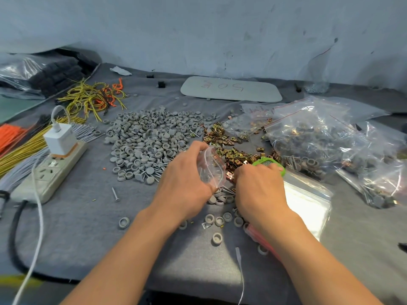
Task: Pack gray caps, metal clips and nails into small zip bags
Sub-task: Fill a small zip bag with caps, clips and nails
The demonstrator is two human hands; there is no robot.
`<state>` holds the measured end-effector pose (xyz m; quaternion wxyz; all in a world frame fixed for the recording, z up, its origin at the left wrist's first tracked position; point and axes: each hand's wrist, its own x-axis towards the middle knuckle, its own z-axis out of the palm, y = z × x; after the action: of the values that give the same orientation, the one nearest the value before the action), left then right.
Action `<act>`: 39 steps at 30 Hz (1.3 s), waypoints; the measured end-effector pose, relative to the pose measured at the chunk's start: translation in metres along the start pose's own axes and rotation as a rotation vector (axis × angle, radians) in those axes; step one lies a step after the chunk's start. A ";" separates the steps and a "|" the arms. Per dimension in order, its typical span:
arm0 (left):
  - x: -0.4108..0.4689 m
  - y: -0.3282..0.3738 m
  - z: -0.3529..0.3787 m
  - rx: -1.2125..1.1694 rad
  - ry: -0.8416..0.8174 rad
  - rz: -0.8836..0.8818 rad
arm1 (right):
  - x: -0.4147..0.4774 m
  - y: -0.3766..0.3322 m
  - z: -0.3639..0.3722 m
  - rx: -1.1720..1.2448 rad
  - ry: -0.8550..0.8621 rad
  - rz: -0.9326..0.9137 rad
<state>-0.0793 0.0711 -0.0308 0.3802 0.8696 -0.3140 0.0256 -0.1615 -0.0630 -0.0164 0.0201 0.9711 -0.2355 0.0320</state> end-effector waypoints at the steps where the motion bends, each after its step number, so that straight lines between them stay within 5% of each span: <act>1: 0.000 0.000 0.000 0.000 -0.002 -0.001 | 0.000 -0.001 -0.001 0.017 0.003 0.007; 5: 0.001 0.000 0.000 -0.001 -0.006 -0.001 | 0.000 0.006 0.003 0.217 0.104 0.061; 11: 0.002 0.000 -0.001 0.006 0.005 0.021 | -0.001 0.027 0.000 1.101 0.128 0.227; 14: 0.001 -0.001 -0.001 0.006 0.003 0.031 | -0.001 0.034 0.000 1.203 0.078 0.255; 24: 0.004 -0.004 0.003 0.008 -0.018 0.008 | 0.009 0.040 0.011 1.203 0.149 0.267; 34: 0.003 -0.001 0.002 0.001 -0.020 0.025 | 0.008 0.023 0.008 0.740 0.302 0.191; 39: 0.003 -0.002 -0.001 0.005 -0.012 0.017 | 0.005 0.014 0.005 0.437 -0.007 0.071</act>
<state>-0.0756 0.0713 -0.0306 0.3760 0.8679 -0.3238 0.0244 -0.1627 -0.0780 -0.0207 -0.1927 0.9437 -0.2570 0.0796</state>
